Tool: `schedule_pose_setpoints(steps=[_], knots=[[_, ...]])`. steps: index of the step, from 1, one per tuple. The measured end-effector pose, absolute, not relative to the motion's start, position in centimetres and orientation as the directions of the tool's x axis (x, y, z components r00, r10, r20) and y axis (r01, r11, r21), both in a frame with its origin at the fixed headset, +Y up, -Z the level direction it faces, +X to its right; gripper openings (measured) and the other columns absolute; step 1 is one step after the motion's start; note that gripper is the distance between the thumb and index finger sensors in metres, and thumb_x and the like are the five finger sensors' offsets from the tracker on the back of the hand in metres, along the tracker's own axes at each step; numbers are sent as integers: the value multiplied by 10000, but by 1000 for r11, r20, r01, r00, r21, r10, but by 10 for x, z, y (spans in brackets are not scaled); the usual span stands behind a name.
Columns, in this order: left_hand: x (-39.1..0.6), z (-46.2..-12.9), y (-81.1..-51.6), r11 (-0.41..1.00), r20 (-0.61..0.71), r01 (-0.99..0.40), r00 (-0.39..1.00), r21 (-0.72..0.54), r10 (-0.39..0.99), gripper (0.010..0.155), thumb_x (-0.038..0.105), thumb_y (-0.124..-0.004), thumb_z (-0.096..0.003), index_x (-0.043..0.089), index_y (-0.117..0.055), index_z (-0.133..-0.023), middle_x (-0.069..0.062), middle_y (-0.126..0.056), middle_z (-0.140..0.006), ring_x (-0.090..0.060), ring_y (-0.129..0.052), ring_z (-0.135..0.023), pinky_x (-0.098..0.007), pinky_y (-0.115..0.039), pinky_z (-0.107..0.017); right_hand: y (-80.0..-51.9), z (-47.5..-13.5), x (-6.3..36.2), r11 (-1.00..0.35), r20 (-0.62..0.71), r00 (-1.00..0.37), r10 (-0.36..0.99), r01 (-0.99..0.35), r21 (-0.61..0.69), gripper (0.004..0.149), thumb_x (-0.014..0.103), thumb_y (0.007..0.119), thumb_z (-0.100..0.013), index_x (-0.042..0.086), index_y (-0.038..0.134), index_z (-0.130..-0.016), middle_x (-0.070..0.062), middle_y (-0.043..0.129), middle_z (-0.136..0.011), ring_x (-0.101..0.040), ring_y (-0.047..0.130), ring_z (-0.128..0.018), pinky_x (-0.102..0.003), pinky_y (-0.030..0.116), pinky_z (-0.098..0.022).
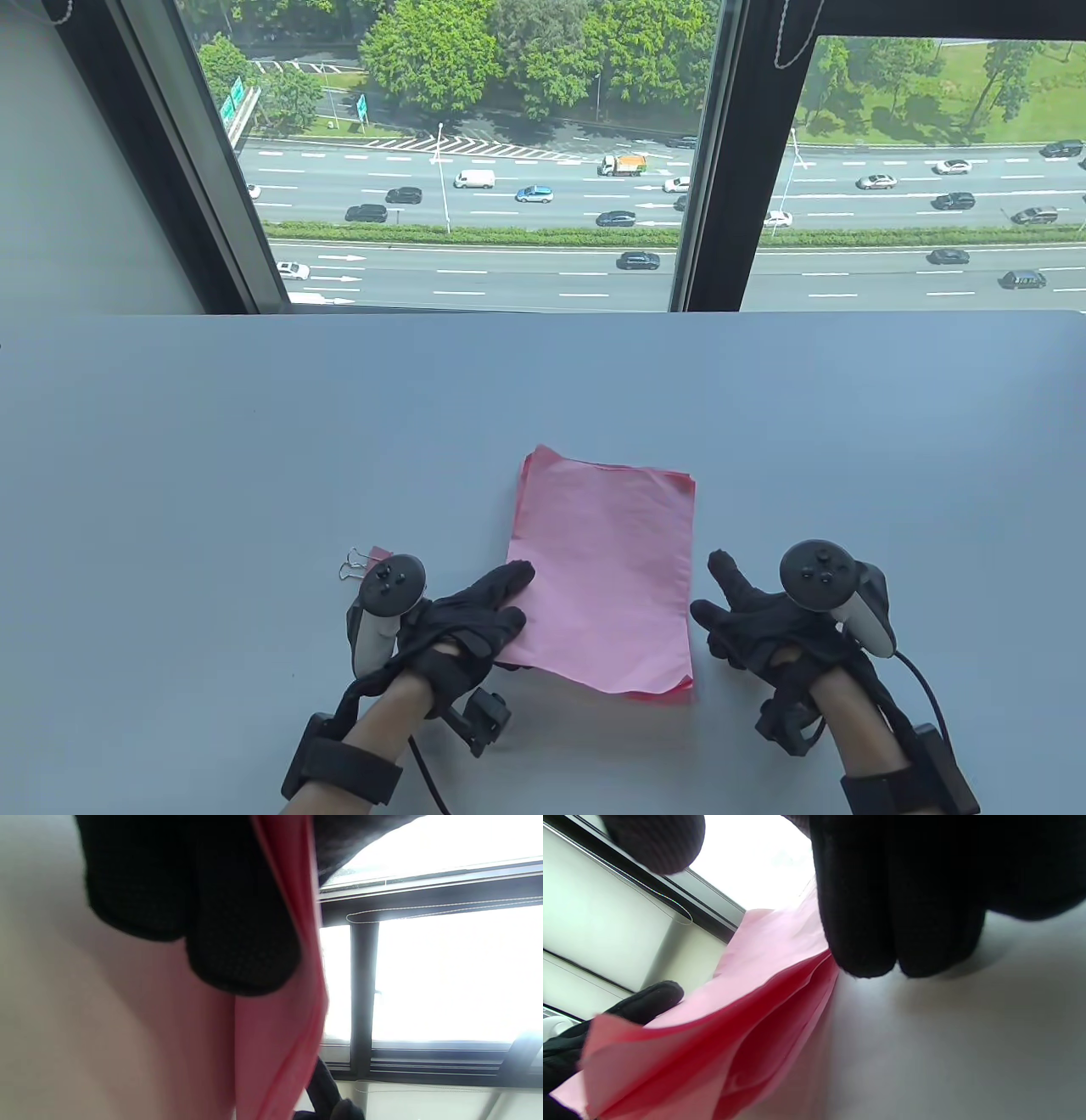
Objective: Clip paper with binder clip (Left hand to clip)
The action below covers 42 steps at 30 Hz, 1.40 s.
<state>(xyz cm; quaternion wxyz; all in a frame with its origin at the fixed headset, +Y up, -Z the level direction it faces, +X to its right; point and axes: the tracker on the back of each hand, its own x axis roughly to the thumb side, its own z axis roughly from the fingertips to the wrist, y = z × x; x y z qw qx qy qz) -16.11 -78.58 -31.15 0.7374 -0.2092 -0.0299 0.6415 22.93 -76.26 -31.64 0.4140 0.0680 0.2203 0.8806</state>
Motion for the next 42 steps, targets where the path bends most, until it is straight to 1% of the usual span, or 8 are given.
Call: schedule_pose_setpoints(steps=[5,11,23,28,32,35,38,42], knots=[[-165,-311,-791,-24,-278,-959,58,-282,959,676,249,-777,-445,179,-558,-1081,-148,-769,-991,-91,-1128,-422,-384,-956,-408,-776,-314,226,-372,-197,-544,816,-753,542,932,665,611,-432,55,291,-1060,-242,966,-686,-442,1022,-419,-506,860,-260],[-163,-311,-793,-58,-295,-953,33,-297,955,673,241,-780,-443,190,-569,-1080,-142,-793,-976,-104,-1129,-427,-390,-952,-412,-784,-312,218,-171,-280,-380,882,-810,561,970,673,587,-448,20,180,-1039,-282,807,-866,-479,958,-572,-554,817,-367],[-143,-309,-793,58,-234,-814,233,-578,944,641,228,-786,-445,184,-633,-1066,-134,-825,-951,-137,-1113,-453,-414,-921,-443,-783,-320,235,-120,-268,-187,945,-961,248,1018,609,701,-472,-82,148,-975,-160,715,-951,-402,958,-656,-506,826,-420],[-138,-307,-795,78,-240,-761,298,-644,924,644,234,-785,-452,183,-620,-1073,-144,-822,-952,-149,-1109,-471,-424,-912,-454,-785,-321,241,-12,-286,-58,956,-987,159,986,557,787,-452,-107,284,-979,-136,817,-879,-366,1005,-596,-482,853,-381],[-134,-306,-796,103,-231,-736,337,-669,913,649,222,-783,-452,177,-609,-1076,-150,-818,-954,-162,-1103,-482,-435,-902,-463,-789,-322,235,-128,-316,-222,922,-948,291,877,503,835,-448,-80,468,-991,-157,898,-806,-373,1039,-523,-488,864,-332],[-134,-305,-796,123,-230,-725,367,-678,901,652,225,-782,-456,177,-601,-1081,-161,-816,-953,-180,-1096,-493,-447,-890,-469,-788,-323,231,-223,-317,-337,887,-912,345,660,372,829,-469,-2,635,-977,-136,963,-743,-341,1060,-487,-466,879,-315],[-137,-306,-788,255,-143,-699,457,-668,878,679,305,-804,-466,199,-569,-1094,-151,-826,-951,-211,-1078,-527,-460,-871,-473,-784,-323,230,-237,-285,-336,898,-913,332,547,317,817,-469,67,741,-949,-159,976,-727,-351,1058,-482,-474,874,-318],[-149,-308,-768,494,-19,-692,590,-526,807,692,372,-818,-469,204,-579,-1096,-169,-791,-988,-284,-1039,-594,-509,-818,-506,-772,-323,232,-207,-195,-264,945,-940,270,503,304,812,-461,107,798,-923,-160,990,-713,-353,1059,-472,-478,871,-318]])
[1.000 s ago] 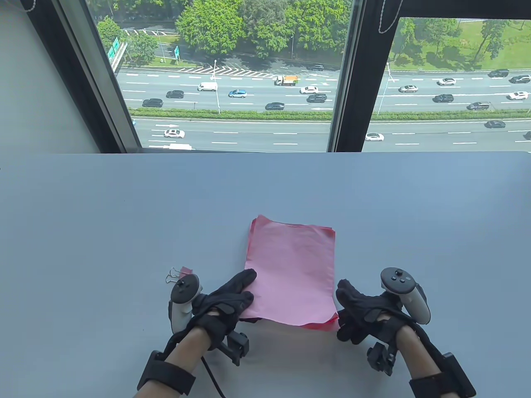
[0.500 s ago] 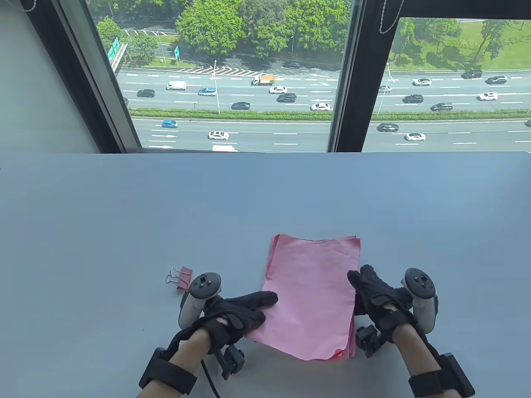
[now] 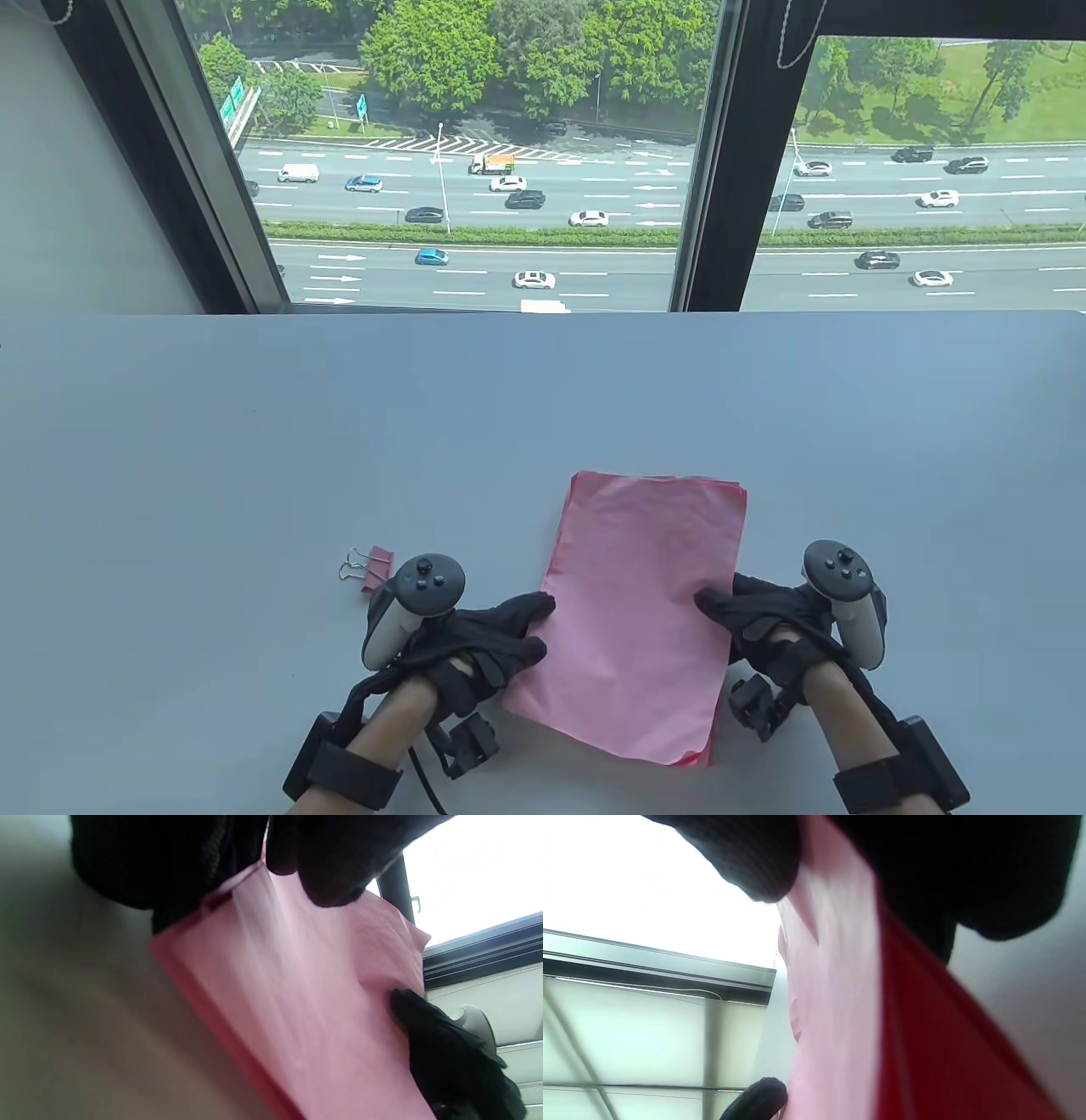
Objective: Clip paper with binder clip (Left hand to clip)
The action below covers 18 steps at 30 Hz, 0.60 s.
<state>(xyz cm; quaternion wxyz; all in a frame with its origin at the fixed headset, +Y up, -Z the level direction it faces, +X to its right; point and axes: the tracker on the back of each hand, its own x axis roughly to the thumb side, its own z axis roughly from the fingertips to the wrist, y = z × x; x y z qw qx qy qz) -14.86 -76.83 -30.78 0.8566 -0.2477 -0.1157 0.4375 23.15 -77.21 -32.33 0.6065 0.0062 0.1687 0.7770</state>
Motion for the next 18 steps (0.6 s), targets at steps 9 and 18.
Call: schedule_pose_setpoints(steps=[9,18], knots=[[-161,-310,-761,554,21,-748,588,-366,808,851,502,-850,-444,202,-433,-1122,-171,-633,-1083,-363,-900,-785,-564,-712,-594,-743,-315,227,-204,46,-198,979,-944,260,477,309,818,-446,172,846,-902,-140,1002,-717,-356,1051,-494,-492,857,-347],[-164,-306,-748,577,104,-778,570,-249,815,1052,707,-854,-356,270,-313,-1145,-138,-341,-1187,-451,-319,-1056,-608,-463,-705,-727,-307,212,-176,189,-115,975,-920,351,469,316,818,-453,189,848,-904,-137,992,-740,-368,1035,-525,-518,835,-385]])
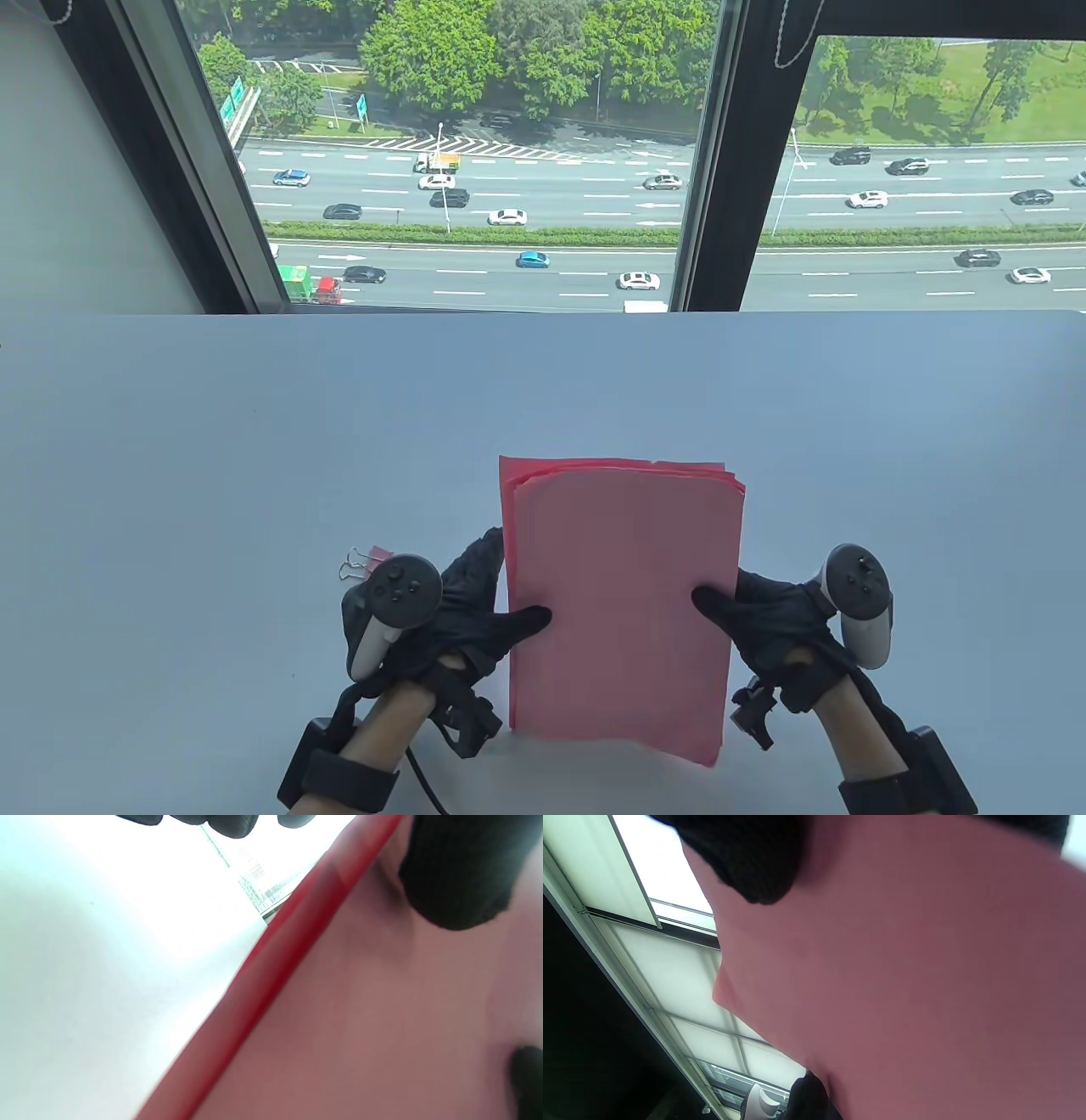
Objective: Clip paper with binder clip (Left hand to clip)
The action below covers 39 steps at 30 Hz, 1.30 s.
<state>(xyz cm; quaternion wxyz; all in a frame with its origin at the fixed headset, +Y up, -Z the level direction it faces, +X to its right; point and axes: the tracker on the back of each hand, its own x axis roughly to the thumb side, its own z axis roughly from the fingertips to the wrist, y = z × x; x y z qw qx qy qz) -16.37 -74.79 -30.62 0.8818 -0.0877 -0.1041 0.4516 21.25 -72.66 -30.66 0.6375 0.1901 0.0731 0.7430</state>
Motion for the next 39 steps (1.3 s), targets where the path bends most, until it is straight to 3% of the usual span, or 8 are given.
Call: schedule_pose_setpoints(steps=[6,9,12,18,25,32,36,39], knots=[[-163,-307,-746,410,155,-866,381,-285,912,987,661,-872,-371,244,-410,-1137,-124,-608,-1131,-444,-613,-998,-597,-615,-653,-718,-299,202,-175,261,-73,962,-904,390,469,316,816,-455,190,845,-905,-138,982,-758,-379,1025,-547,-547,814,-417],[-155,-307,-743,341,252,-875,264,-343,931,698,519,-863,-431,268,-687,-1057,-85,-834,-1015,-389,-855,-866,-570,-726,-588,-712,-294,200,-229,326,-112,939,-909,349,469,311,816,-458,183,840,-908,-142,979,-760,-385,1022,-550,-555,809,-421],[-148,-301,-731,344,334,-863,222,-370,916,530,419,-790,-480,279,-798,-991,-76,-894,-967,-388,-895,-823,-575,-736,-576,-706,-290,199,-305,424,-179,888,-919,250,474,316,812,-456,191,831,-913,-128,982,-759,-374,1028,-550,-555,809,-428],[-148,-288,-707,414,532,-877,236,-244,813,507,411,-779,-477,292,-825,-968,-57,-910,-956,-370,-905,-824,-578,-735,-583,-697,-281,197,-275,523,-143,840,-944,184,477,337,822,-452,211,831,-912,-110,968,-793,-385,1006,-609,-573,795,-457],[-144,-294,-726,387,448,-846,203,-367,871,547,465,-824,-462,304,-810,-984,-57,-866,-1001,-379,-861,-872,-594,-704,-609,-706,-286,199,-271,477,-138,868,-936,223,667,453,911,-410,171,727,-986,-95,947,-815,-395,980,-653,-585,783,-477],[-139,-294,-728,371,426,-844,193,-388,884,489,423,-776,-482,298,-850,-949,-41,-926,-946,-360,-916,-822,-582,-730,-593,-706,-286,197,-315,459,-188,868,-924,217,615,414,888,-432,185,739,-983,-121,934,-834,-415,963,-673,-597,771,-483],[-144,-296,-725,338,405,-849,165,-406,899,478,407,-764,-484,287,-871,-934,-38,-939,-929,-357,-929,-805,-586,-730,-590,-709,-288,201,-308,429,-206,879,-934,183,836,492,895,-418,195,489,-1085,-177,749,-991,-470,861,-781,-632,722,-518],[-146,-298,-726,279,380,-858,108,-432,919,475,408,-759,-484,290,-875,-930,-30,-948,-919,-349,-941,-795,-580,-739,-586,-709,-288,202,-311,426,-207,881,-931,190,922,534,908,-402,175,417,-1094,-198,685,-1022,-491,820,-810,-652,693,-532]])
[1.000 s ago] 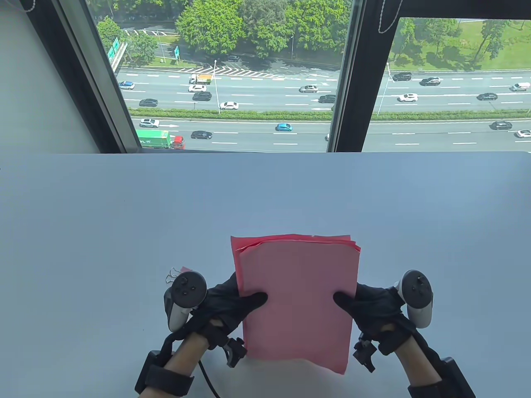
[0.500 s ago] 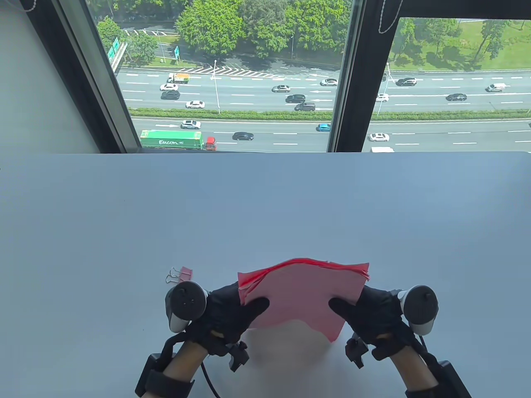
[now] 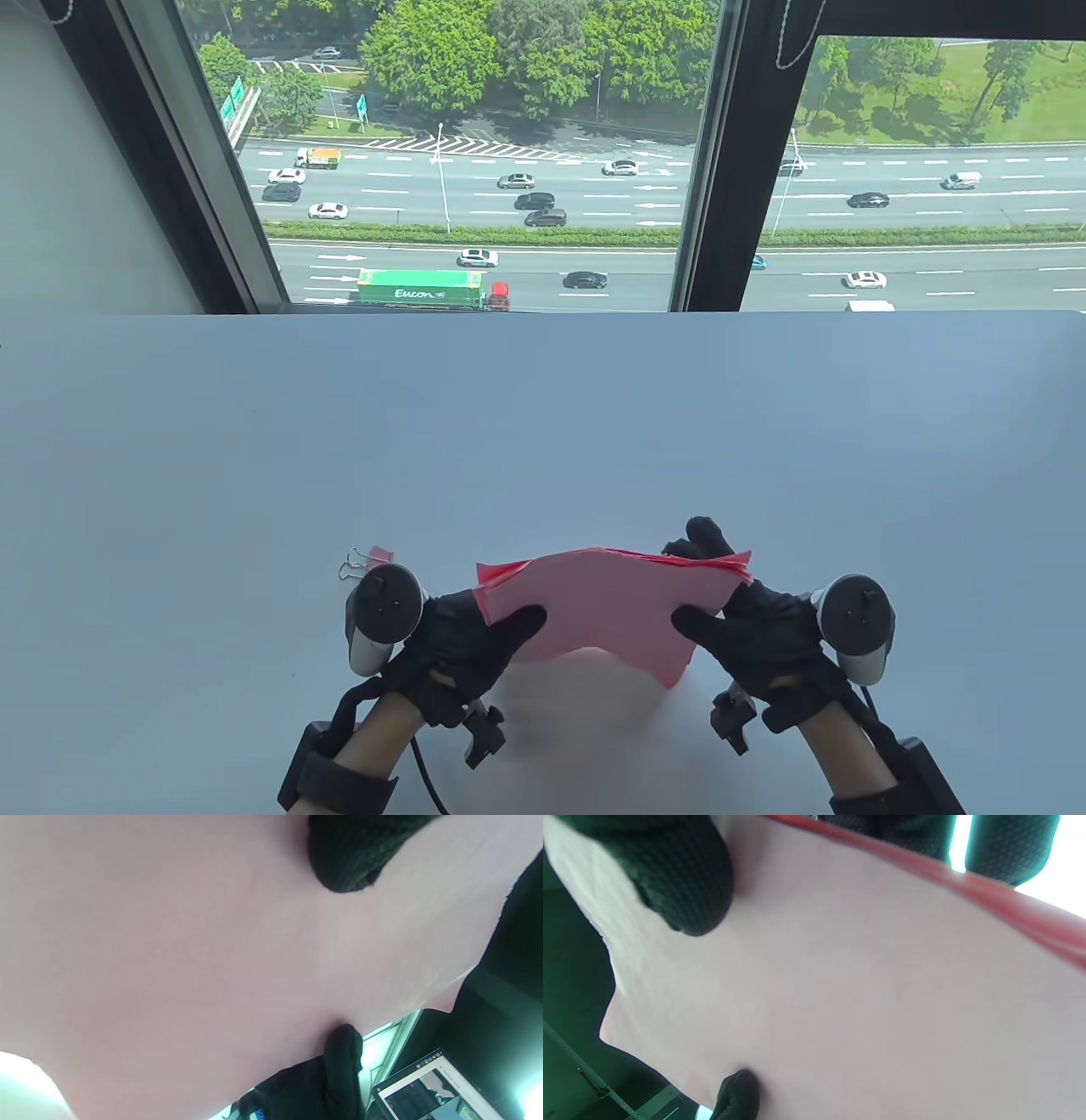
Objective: Clip paper with binder clip (Left hand to clip)
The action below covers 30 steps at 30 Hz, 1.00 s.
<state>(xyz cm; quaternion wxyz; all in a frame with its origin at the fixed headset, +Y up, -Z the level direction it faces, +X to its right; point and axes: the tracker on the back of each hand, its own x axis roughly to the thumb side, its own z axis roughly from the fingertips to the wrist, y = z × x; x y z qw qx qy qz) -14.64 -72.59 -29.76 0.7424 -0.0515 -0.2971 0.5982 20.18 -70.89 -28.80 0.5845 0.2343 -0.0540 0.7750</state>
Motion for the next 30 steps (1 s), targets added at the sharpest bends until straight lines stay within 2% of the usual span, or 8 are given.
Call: schedule_pose_setpoints(steps=[6,9,12,15,17,19,23,30], knots=[[-146,-297,-722,260,361,-823,73,-506,930,470,403,-757,-486,288,-888,-922,-30,-954,-913,-350,-943,-792,-584,-736,-588,-708,-287,200,-331,400,-200,894,-897,292,1029,634,920,-367,178,370,-1108,-217,591,-1071,-517,746,-875,-682,644,-570],[-145,-297,-722,278,367,-815,87,-509,926,470,404,-757,-487,286,-889,-922,-30,-952,-914,-351,-943,-792,-583,-736,-588,-707,-287,198,-316,373,-173,911,-876,365,1079,676,921,-350,106,393,-1099,-241,567,-1072,-536,732,-881,-693,634,-573],[-144,-296,-722,312,375,-808,122,-500,919,471,407,-755,-490,286,-884,-926,-34,-947,-920,-354,-938,-797,-585,-734,-589,-707,-285,190,-322,339,-172,925,-829,457,983,617,930,-371,33,531,-1053,-258,701,-991,-516,836,-798,-679,673,-544],[-143,-294,-721,328,385,-815,141,-477,912,473,409,-757,-491,283,-879,-930,-45,-937,-928,-362,-933,-799,-585,-732,-590,-704,-280,183,-373,414,-209,886,-850,371,648,417,858,-455,97,694,-995,-214,856,-885,-466,947,-687,-639,736,-500],[-144,-291,-717,341,426,-839,148,-423,893,478,410,-764,-490,257,-883,-927,-61,-943,-913,-368,-939,-782,-582,-740,-579,-700,-277,180,-369,459,-204,865,-877,307,527,375,820,-468,102,815,-919,-196,933,-809,-441,1000,-609,-610,773,-465],[-144,-287,-711,366,486,-872,178,-326,856,476,407,-771,-479,243,-899,-907,-65,-965,-881,-365,-966,-739,-564,-770,-549,-696,-273,178,-397,508,-227,831,-881,256,510,363,813,-468,85,832,-895,-188,963,-771,-426,1020,-575,-594,792,-445],[-141,-282,-709,415,550,-878,231,-237,803,487,413,-766,-477,243,-887,-917,-65,-958,-888,-357,-977,-725,-552,-784,-533,-691,-268,179,-454,563,-333,756,-887,85,511,370,814,-458,73,846,-872,-174,992,-730,-399,1047,-534,-564,823,-415],[-134,-279,-713,424,562,-879,243,-217,791,534,417,-751,-482,249,-797,-987,-92,-893,-962,-366,-963,-757,-550,-787,-531,-694,-266,176,-484,587,-367,722,-873,50,516,368,816,-459,61,838,-872,-180,991,-724,-400,1049,-525,-557,828,-408]])
